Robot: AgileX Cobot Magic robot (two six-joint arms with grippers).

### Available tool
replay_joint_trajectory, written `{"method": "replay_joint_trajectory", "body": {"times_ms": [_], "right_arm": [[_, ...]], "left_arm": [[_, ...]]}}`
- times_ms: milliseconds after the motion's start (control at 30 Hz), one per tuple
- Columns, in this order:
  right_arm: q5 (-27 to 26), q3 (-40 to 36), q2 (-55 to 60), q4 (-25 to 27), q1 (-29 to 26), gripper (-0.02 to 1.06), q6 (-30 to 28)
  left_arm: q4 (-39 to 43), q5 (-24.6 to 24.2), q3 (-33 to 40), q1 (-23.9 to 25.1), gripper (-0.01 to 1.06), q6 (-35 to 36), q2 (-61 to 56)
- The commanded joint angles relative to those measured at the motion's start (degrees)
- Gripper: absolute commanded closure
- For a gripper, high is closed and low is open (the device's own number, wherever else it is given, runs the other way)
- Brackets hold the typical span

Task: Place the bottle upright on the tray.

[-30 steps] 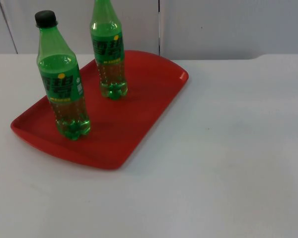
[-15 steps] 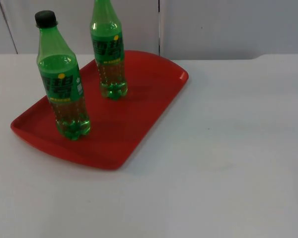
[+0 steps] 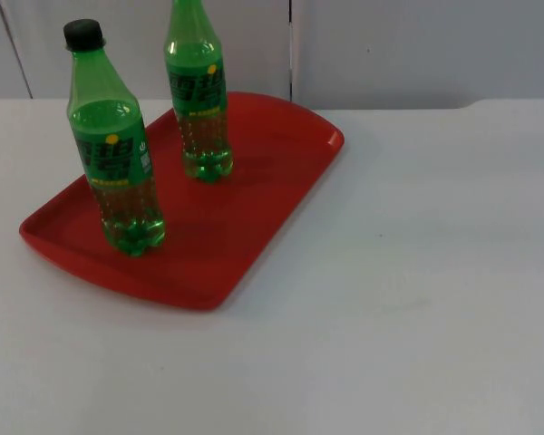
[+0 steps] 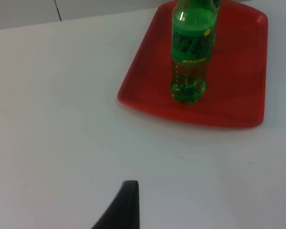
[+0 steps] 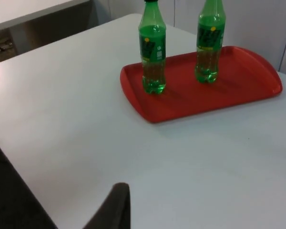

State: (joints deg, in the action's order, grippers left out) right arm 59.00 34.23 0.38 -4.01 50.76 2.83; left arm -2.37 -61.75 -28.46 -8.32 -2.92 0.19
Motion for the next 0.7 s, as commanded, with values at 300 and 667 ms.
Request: {"method": "replay_joint_trajectory", "body": {"times_ms": [300, 667], "right_arm": [[2.6, -2.2, -0.4, -0.4, 0.4, -0.01, -0.5], [2.9, -4.7, -0.4, -0.2, 0.4, -0.01, -0.9]], "left_arm": [[0.2, 0.2, 0.2, -0.3, 0.07, 0.4, -0.2], [0.3, 0.2, 0.2, -0.3, 0.07, 0.4, -0.2]]}}
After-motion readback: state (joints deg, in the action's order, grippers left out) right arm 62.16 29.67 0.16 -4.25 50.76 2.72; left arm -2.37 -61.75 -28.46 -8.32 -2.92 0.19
